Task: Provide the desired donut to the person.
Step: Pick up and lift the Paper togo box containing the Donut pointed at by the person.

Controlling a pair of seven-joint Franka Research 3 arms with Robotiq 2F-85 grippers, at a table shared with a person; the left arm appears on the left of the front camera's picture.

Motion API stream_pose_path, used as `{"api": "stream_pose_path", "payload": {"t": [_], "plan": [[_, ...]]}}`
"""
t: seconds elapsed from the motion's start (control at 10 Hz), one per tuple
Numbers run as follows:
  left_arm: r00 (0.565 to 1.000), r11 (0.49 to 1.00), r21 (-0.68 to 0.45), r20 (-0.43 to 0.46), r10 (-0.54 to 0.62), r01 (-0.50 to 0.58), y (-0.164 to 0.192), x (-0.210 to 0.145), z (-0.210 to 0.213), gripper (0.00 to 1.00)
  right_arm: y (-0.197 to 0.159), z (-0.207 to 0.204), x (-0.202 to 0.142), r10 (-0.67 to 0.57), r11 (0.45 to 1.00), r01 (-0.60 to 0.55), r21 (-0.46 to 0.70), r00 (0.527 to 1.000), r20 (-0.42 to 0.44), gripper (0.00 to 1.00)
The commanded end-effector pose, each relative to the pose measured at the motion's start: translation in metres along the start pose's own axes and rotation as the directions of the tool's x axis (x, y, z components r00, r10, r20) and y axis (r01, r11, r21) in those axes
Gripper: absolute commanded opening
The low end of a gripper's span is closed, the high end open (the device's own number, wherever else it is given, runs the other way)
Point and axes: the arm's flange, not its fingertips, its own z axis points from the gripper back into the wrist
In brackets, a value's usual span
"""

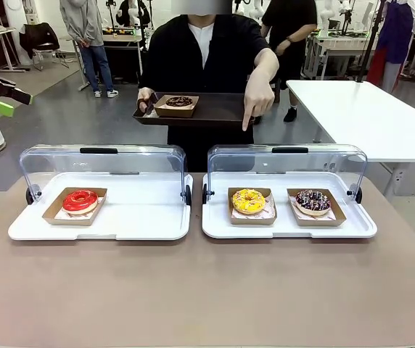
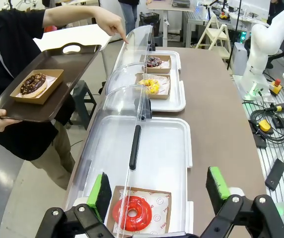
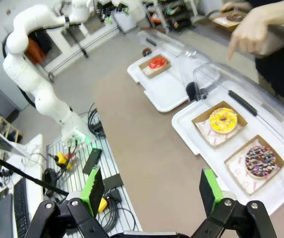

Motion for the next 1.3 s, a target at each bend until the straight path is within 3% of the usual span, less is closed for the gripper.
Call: {"api": "stream_pose_path", "payload": {"t": [0.0,0.1,0.3,0.5,0.8,0.9,1.1,1.2], "plan": [[1.0,1.0,-0.002,0.003,0.009,-0.009,-0.001,0.001,0.001,1.0,0.007,-0.043,0.029,0.082,0.997,-0.078,0.029,0.98,-0.18,1.0],[1.0,1.0,-0.002,0.003,0.009,-0.009,-0.001,0.001,0.001,1.0,0.009,-0.073,0.039,0.103,0.994,-0.092,0.054,0.953,-0.286,1.0],[1.0,1.0,-0.002,0.003,0.009,-0.009,-0.001,0.001,0.001,1.0,0.01,-0.142,0.052,0.154,0.988,-0.123,0.094,0.828,-0.538,1.0],[1.0,1.0,-0.002,0.003,0.009,-0.009,-0.001,0.001,0.001,1.0,0.003,-0.199,0.044,0.189,0.978,-0.197,0.069,0.695,-0.693,1.0],[1.0,1.0,-0.002,0.003,0.009,-0.009,-0.001,0.001,0.001,1.0,-0.013,-0.26,0.015,0.193,0.97,-0.236,0.058,0.604,-0.773,1.0],[1.0,1.0,-0.002,0.003,0.009,-0.009,-0.001,0.001,0.001,1.0,-0.016,-0.269,0.009,0.196,0.969,-0.242,0.056,0.604,-0.772,1.0],[1.0,1.0,-0.002,0.003,0.009,-0.009,-0.001,0.001,0.001,1.0,-0.012,-0.261,0.005,0.244,0.964,-0.248,0.099,0.665,-0.706,1.0],[1.0,1.0,-0.002,0.003,0.009,-0.009,-0.001,0.001,0.001,1.0,-0.017,-0.273,0.008,0.22,0.966,-0.244,0.085,0.603,-0.767,1.0]]}}
